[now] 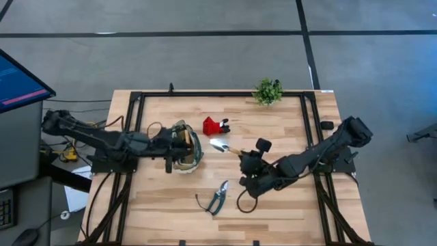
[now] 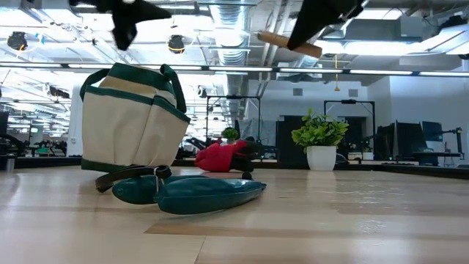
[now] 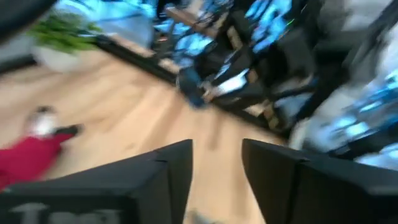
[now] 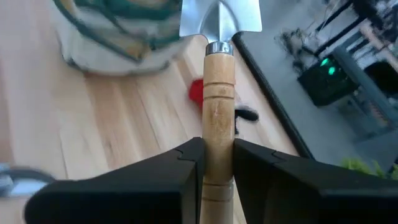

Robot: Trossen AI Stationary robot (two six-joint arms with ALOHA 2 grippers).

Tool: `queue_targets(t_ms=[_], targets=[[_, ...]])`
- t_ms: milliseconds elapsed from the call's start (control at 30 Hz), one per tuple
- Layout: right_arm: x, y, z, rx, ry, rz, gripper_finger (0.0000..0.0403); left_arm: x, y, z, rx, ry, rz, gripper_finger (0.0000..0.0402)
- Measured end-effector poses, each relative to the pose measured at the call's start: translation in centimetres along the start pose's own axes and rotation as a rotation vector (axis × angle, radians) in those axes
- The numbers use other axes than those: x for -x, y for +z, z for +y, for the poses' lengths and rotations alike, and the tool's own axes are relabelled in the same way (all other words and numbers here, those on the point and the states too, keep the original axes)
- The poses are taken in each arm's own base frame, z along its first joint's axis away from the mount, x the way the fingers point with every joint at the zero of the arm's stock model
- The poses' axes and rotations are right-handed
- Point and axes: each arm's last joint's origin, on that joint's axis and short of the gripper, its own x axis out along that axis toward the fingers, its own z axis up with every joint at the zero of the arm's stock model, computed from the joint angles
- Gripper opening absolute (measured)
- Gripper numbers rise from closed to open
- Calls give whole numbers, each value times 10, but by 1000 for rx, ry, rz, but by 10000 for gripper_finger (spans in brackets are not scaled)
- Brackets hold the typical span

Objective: Pick & Place Garden tools in Gardening bag
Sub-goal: Put the brown trowel into the green gardening bag

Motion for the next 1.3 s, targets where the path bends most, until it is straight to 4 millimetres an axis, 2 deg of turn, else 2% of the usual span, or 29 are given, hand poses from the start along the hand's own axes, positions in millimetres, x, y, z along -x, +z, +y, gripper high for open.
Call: queue_targets(t_ms=[167, 367, 600, 800, 1300], targets=[[-9, -6, 19, 34, -33, -8, 50, -15, 13, 5, 83, -127, -55, 175], [-9, -8, 27, 39, -59, -35, 50, -31, 5, 16, 86, -75, -17, 211], [-2, -3, 28, 41, -72, -90, 50, -50, -7, 21, 179, -78, 43, 241], [-2, -3, 28, 45, -72, -88, 50, -57, -5, 18, 210, -136, -23, 245], [-2, -2, 28, 25, -67, -98, 50, -58, -1, 16, 213, -151, -60, 218]])
